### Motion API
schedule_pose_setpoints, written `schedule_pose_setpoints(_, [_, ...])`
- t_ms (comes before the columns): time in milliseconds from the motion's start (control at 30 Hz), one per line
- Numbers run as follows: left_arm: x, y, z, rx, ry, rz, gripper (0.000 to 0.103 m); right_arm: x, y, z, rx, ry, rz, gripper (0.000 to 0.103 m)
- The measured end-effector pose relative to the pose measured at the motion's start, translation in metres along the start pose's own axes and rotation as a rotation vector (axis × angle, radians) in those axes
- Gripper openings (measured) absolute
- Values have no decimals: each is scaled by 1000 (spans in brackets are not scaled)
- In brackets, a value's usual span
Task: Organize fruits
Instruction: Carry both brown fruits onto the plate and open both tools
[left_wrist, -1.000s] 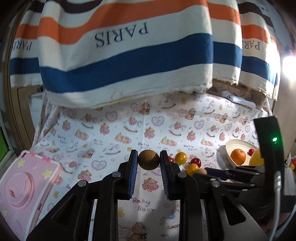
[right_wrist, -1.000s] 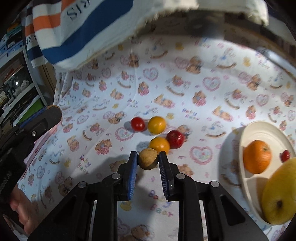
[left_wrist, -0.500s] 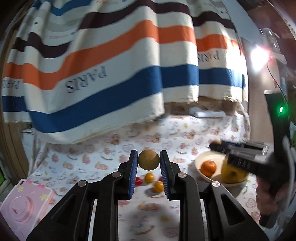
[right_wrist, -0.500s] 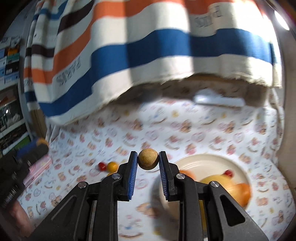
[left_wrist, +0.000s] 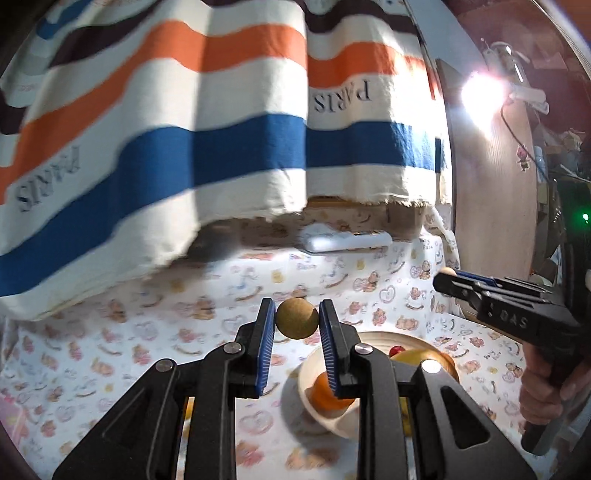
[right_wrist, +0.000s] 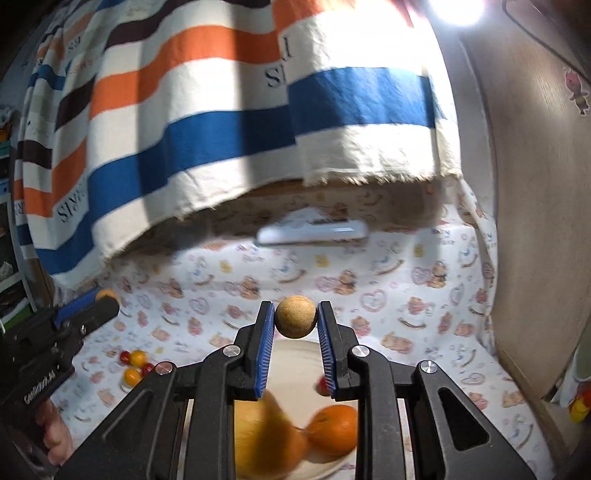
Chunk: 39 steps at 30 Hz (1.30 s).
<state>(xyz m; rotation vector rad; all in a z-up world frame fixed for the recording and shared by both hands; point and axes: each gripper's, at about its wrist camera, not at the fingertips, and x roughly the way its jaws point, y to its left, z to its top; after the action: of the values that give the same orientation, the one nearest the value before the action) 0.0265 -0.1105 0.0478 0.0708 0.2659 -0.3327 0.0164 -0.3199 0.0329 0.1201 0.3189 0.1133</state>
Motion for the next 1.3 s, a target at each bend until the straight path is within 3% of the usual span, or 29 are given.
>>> schedule_pose_setpoints(100, [27, -2, 2, -27, 79, -61, 23, 12, -18, -6, 8, 64, -15, 25])
schedule_pose_setpoints(167, [44, -3, 3, -33, 148, -45, 23, 25, -28, -9, 27, 154, -14, 25])
schedule_pose_setpoints(333, [74, 5, -8, -118, 282, -181, 23, 43, -40, -20, 84, 296, 11, 25])
schedule_pose_setpoints(667, [94, 3, -26, -125, 405, -241, 23, 55, -37, -34, 106, 384, 38, 25])
schedule_pose_setpoints(1300, [102, 1, -36, -147, 471, -268, 25, 60, -39, -36, 127, 418, 41, 25])
